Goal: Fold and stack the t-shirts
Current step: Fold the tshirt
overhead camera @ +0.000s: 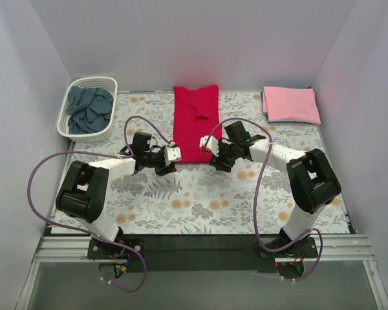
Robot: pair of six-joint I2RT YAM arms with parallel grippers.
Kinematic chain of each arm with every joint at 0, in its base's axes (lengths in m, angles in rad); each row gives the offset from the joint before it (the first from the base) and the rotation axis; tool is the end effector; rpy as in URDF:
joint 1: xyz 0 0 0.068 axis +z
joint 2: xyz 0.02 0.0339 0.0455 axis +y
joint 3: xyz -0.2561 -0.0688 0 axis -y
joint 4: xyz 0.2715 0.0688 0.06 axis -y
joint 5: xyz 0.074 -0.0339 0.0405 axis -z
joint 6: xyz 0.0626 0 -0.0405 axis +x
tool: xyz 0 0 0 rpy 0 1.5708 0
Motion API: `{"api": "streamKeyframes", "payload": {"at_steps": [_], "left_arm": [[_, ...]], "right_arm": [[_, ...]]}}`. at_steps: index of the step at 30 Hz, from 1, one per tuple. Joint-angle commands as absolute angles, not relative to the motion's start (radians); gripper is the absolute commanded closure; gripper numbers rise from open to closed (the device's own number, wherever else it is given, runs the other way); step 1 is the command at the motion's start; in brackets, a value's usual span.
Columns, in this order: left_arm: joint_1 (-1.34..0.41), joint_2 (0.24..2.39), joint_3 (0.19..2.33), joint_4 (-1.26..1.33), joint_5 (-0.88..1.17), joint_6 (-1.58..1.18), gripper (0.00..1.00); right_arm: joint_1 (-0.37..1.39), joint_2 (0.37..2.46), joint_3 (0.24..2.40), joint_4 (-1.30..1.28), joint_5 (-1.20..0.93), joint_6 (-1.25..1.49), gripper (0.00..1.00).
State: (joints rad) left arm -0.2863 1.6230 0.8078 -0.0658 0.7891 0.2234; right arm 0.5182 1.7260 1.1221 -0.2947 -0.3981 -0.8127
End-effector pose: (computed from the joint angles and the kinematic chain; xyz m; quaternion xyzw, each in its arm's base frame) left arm 0.3120 -0.1382 0.1217 0.3448 0.8080 -0.3714 0.3006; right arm 0.3347 0.2188 0.1587 -0.6227 0.6877 0.1372 0.3472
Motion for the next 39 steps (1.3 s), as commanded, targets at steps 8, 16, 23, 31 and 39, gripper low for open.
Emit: {"api": "streamKeyframes", "payload": {"at_steps": [8, 16, 23, 31, 39], "left_arm": [[-0.356, 1.64, 0.719, 0.268, 0.615, 0.371, 0.6], [-0.365, 1.71, 0.73, 0.307, 0.603, 0.39, 0.6], [-0.37, 1.721, 0.704, 0.299, 0.589, 0.419, 0.6], [-0.368, 1.724, 0.701, 0.293, 0.572, 0.416, 0.64], [-0.37, 1.738, 0.71, 0.29, 0.58, 0.397, 0.67]], "right_arm": [[0.555, 1.716, 1.002, -0.023, -0.241, -0.925, 0.38], [0.557, 1.753, 0.97, -0.009, -0.23, -0.956, 0.52], [0.561, 1.707, 0.928, -0.009, -0.249, -0.945, 0.43], [0.566, 1.669, 0.907, -0.011, -0.235, -0.94, 0.35], [0.568, 1.64, 0.916, -0.04, -0.302, -0.925, 0.4]]}}
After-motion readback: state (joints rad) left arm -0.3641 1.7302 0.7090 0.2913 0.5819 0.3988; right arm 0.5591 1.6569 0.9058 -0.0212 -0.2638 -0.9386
